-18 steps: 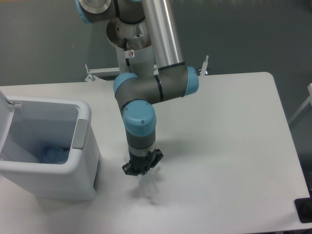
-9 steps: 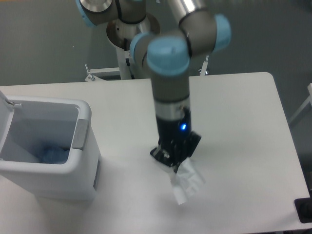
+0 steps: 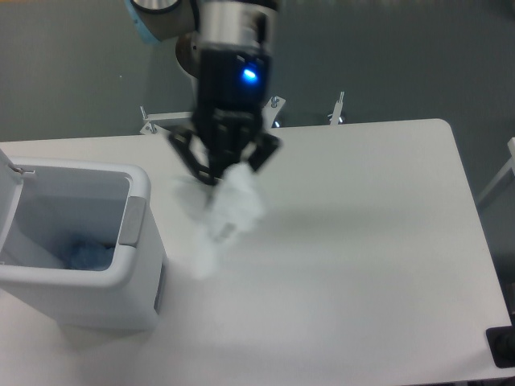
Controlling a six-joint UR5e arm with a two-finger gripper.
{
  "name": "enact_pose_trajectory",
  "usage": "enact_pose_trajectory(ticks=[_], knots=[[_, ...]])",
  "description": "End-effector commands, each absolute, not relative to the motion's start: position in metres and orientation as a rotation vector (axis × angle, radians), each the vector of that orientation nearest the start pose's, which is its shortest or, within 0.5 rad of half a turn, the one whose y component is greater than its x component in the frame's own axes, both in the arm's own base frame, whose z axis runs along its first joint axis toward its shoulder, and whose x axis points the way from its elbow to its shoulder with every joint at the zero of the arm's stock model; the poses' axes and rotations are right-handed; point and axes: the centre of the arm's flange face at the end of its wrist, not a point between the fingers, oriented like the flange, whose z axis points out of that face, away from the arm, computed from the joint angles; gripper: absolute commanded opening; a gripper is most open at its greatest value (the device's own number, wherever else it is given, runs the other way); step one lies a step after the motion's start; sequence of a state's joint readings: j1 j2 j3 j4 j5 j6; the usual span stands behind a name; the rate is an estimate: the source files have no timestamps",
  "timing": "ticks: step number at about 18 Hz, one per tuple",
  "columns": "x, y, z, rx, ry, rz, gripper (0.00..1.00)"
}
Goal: Place the trash in the trash can
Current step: 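Lift the bag and carry it over the trash bin, then lower the bag into the bin and open the gripper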
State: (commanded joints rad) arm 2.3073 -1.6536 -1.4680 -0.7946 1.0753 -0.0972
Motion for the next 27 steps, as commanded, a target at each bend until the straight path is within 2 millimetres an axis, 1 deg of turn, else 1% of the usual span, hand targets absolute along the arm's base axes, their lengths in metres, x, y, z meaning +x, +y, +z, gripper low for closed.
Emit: enact_pose_trajectory(ticks=[1, 3, 5, 6, 8, 10, 12, 13, 17, 19, 20, 21, 22, 25, 27], knots=[[-0.230, 0.541, 0.601, -2.164, -0.609, -0.228, 0.01], [-0.212, 0.550, 0.591, -2.213, -0.469, -0.202, 0.01], [-0.190, 0.558, 0.582, -2.245, -0.376, -0.206, 0.01], [-0.183, 0.559, 0.578, -2.256, -0.354, -0.210, 0.01], [-0.176, 0.560, 0.564, -2.284, -0.326, -0.216, 0.01], [-0.171, 0.559, 0.553, -2.303, -0.316, -0.226, 0.02], [-0.158, 0.561, 0.535, -2.334, -0.306, -0.256, 0.02], [-0.152, 0.561, 0.530, -2.344, -0.300, -0.264, 0.02], [-0.153, 0.568, 0.518, -2.363, -0.303, -0.278, 0.02], [-0.154, 0.574, 0.507, -2.378, -0.305, -0.290, 0.02], [-0.153, 0.575, 0.505, -2.381, -0.307, -0.291, 0.02], [-0.153, 0.577, 0.499, -2.390, -0.314, -0.300, 0.02], [-0.151, 0.579, 0.497, -2.394, -0.308, -0.304, 0.02], [-0.150, 0.581, 0.492, -2.401, -0.315, -0.314, 0.02], [-0.148, 0.580, 0.486, -2.415, -0.322, -0.318, 0.02]])
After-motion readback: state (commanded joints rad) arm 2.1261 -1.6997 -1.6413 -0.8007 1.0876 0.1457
